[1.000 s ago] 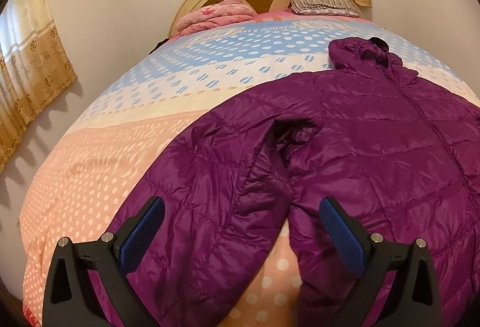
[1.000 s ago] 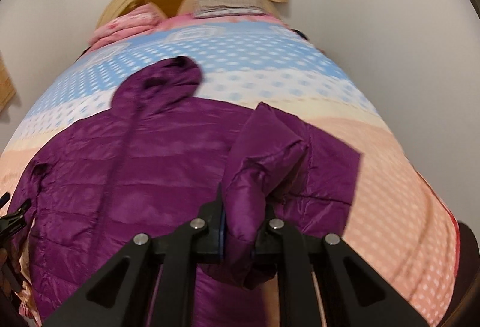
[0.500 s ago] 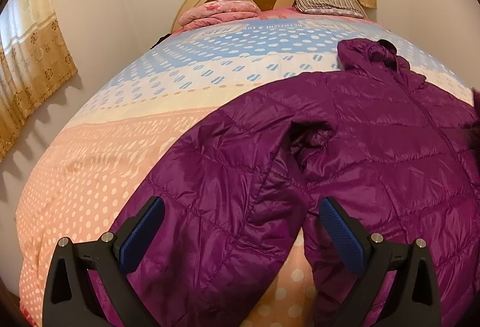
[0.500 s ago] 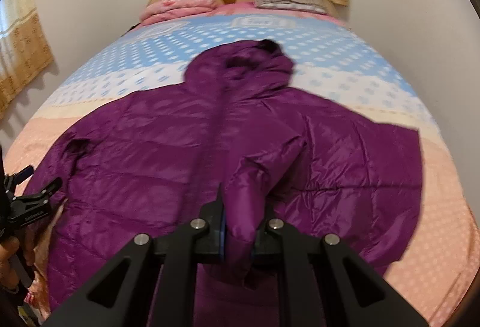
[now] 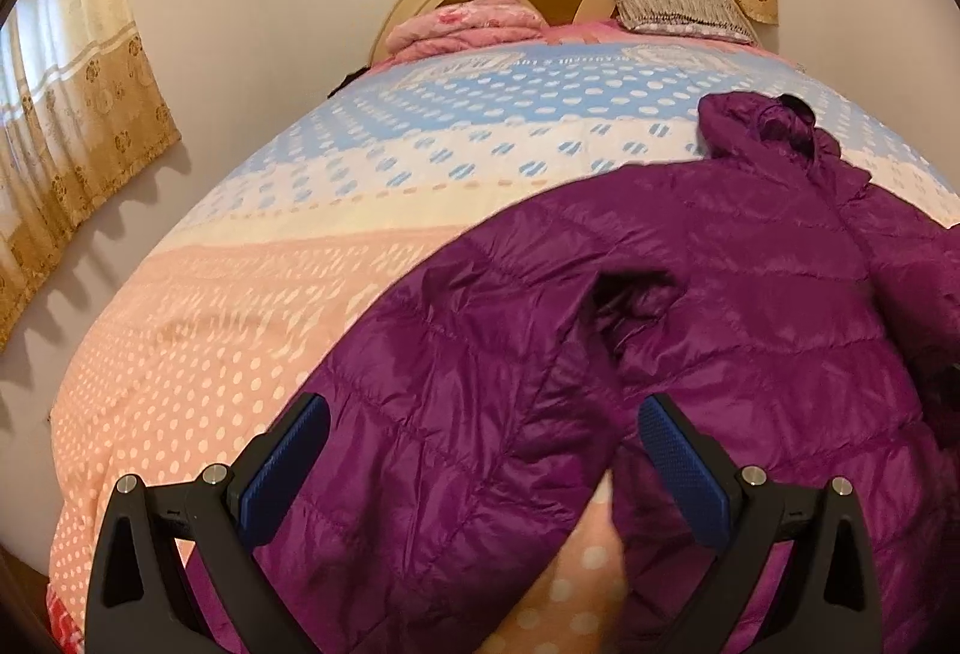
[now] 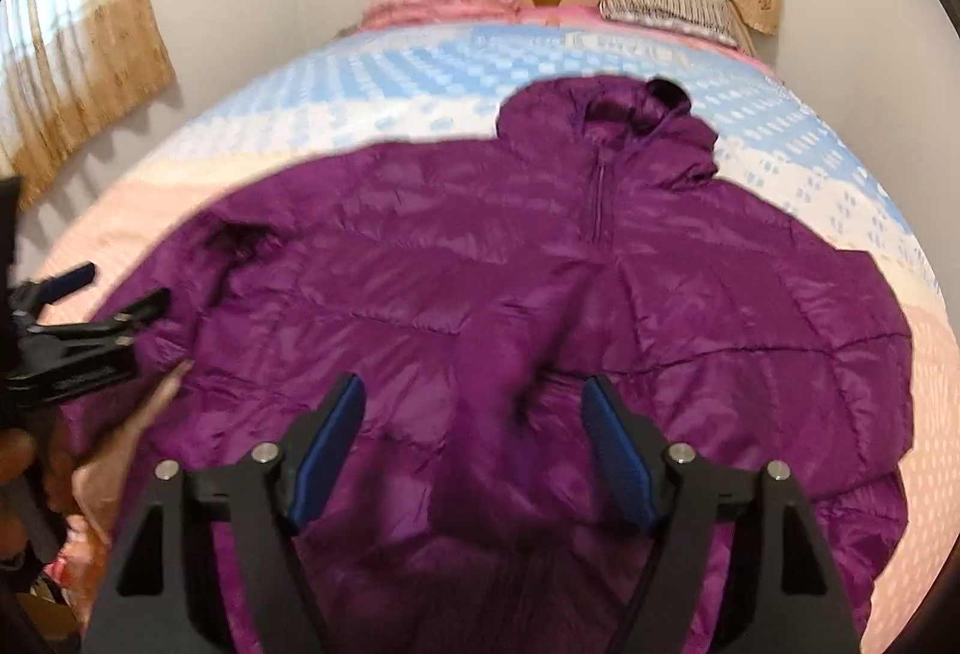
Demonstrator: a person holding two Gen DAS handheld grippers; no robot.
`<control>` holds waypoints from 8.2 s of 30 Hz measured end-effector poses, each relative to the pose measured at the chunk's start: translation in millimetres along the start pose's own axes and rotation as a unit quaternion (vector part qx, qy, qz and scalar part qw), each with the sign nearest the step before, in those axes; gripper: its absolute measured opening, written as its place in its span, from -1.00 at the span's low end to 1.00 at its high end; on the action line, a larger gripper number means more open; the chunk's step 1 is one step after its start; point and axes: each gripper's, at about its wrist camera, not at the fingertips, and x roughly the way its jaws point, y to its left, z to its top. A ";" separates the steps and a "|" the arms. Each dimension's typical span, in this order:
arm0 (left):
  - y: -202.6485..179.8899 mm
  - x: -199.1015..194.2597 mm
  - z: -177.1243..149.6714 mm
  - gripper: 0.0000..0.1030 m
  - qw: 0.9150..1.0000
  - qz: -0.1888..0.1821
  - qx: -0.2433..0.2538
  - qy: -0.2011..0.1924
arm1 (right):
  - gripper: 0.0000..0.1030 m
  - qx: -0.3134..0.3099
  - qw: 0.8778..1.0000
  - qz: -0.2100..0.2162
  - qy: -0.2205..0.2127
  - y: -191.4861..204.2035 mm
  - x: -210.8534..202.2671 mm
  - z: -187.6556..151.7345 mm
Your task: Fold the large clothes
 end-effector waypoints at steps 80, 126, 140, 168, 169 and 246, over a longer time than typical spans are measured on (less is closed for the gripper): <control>-164.4 58.5 17.6 0.99 0.996 -0.050 0.062 0.026 | 0.34 0.068 0.986 -0.151 0.031 -172.2 61.6 -12.6; 199.8 -57.2 -158.1 0.98 0.987 0.090 -0.115 0.071 | 0.85 0.025 0.998 -0.047 -0.042 -16.6 -59.8 -82.6; 166.5 -67.5 -163.6 -0.84 0.994 0.020 -0.076 0.074 | 0.85 0.039 0.997 -0.041 -0.057 -9.6 -66.1 -92.1; -21.0 -117.2 39.2 -0.89 0.986 -0.112 0.047 -0.115 | 0.85 0.121 0.987 -0.090 -0.061 -109.3 -80.7 -98.1; -29.7 -116.8 40.8 -0.89 0.985 -0.117 0.052 -0.115 | 0.85 0.123 0.986 -0.090 -0.060 -110.8 -80.2 -98.8; -6.4 14.9 -8.4 0.71 0.998 -0.042 -0.037 -0.006 | -0.84 0.146 0.988 -0.045 -0.027 -162.1 -65.7 -89.3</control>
